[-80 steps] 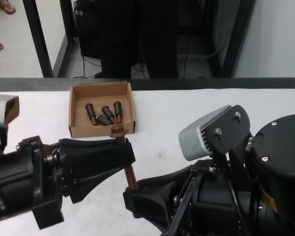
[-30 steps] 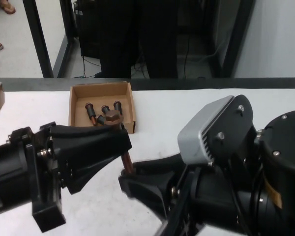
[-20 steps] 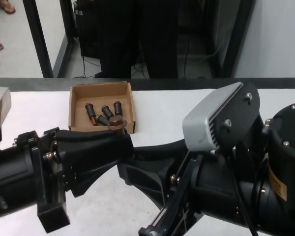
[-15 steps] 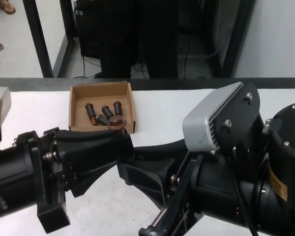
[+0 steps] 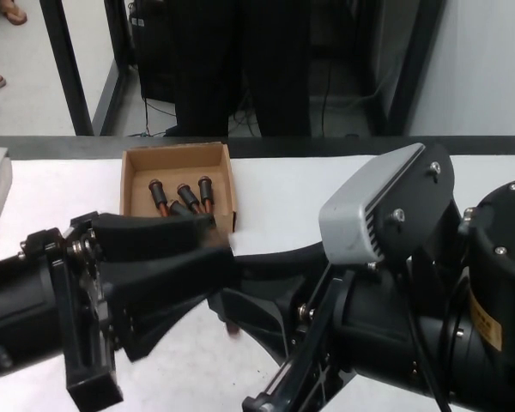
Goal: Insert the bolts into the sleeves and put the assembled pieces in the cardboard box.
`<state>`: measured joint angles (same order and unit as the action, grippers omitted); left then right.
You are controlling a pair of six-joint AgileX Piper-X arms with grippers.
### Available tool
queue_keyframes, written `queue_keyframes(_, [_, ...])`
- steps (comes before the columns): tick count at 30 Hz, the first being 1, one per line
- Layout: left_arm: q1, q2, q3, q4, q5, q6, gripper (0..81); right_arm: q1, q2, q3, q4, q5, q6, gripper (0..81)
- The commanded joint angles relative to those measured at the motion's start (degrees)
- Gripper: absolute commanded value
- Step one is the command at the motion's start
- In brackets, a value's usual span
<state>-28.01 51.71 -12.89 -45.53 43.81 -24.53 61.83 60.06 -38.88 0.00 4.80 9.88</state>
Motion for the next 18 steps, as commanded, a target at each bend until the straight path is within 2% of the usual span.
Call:
queue_keyframes(1, [0.5, 0.0, 0.3, 2.3, 2.5, -0.1, 62.5, -0.2, -1.1, -1.2, -5.5, 0.5, 0.0, 0.3])
queue_keyframes(5, [2.5, 0.0, 0.3, 4.6, 3.9, -0.7, 62.4, -0.2, -1.1, -1.2, -5.5, 0.5, 0.0, 0.3])
queue_keyframes(13, [12.9, -0.5, 0.3, 10.2, 9.5, -0.5, 60.7, -0.9, -1.1, -1.3, -5.4, 2.8, 0.0, 0.3])
queue_keyframes(16, [15.0, -1.0, 0.3, 14.5, 13.1, -0.5, 48.7, -2.8, -1.1, -2.1, -3.0, 1.6, 0.5, 0.3])
queue_keyframes(18, [15.5, -1.5, 0.3, 16.4, 16.8, -1.9, 34.4, -4.7, -1.1, -3.2, 0.0, -0.4, 0.5, 0.3])
